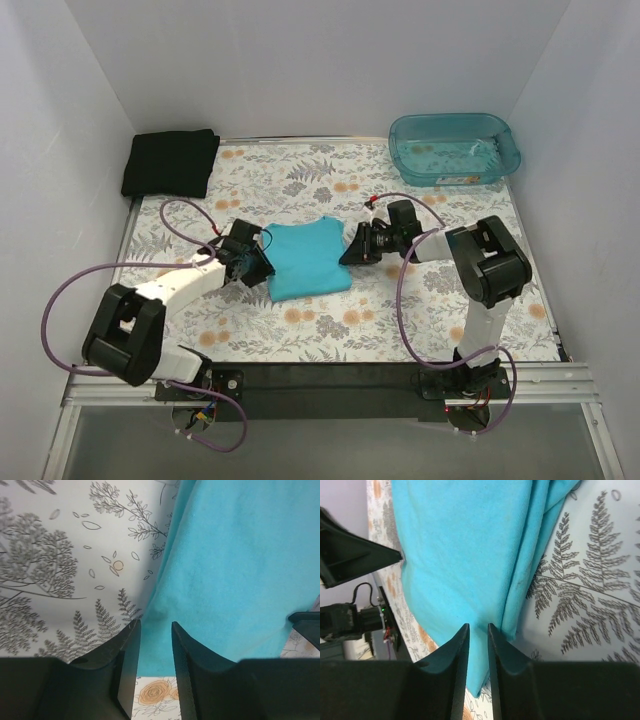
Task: Fold and stack the t-shirts
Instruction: Fold the tshirt, then neatly place the folded tshirt to the corner
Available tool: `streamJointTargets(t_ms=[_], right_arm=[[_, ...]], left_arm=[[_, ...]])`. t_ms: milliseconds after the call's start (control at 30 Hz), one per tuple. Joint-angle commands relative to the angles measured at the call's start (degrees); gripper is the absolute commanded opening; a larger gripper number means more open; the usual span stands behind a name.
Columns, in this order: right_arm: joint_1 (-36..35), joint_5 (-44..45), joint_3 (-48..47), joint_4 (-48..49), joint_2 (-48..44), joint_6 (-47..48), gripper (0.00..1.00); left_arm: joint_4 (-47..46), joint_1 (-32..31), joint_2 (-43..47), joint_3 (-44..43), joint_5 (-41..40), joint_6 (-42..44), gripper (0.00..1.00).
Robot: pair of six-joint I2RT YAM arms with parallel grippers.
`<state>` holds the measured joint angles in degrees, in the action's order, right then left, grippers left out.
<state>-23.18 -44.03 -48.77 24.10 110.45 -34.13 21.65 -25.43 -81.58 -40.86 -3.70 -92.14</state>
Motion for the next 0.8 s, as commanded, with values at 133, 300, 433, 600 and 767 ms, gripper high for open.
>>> streamJointTargets(t_ms=[133,300,433,600,767], right_arm=[[-0.5,12.6,-4.6,-20.9,-11.7,16.6,0.29],[-8.6,22.5,-10.4,-32.3,-15.8,23.4,0.45],[-17.8,29.6,-14.4,-35.3,-16.6,26.8,0.59],[-30.4,38.1,-20.6,-37.0,-11.6,32.8,0.67],[-38.3,43.8,-29.4,-39.0,-5.1,37.2,0.67]], left_arm=[[7.5,3.9,14.6,-2.3,-9.5,5.6,0.41],[9.5,8.9,19.5,-1.5,-12.0,9.7,0.62],[9.6,12.2,21.7,0.6,-12.6,11.1,0.73],[7.4,18.0,21.8,4.9,-9.8,10.9,0.78],[7.0,20.5,20.6,4.1,-10.0,10.9,0.78]])
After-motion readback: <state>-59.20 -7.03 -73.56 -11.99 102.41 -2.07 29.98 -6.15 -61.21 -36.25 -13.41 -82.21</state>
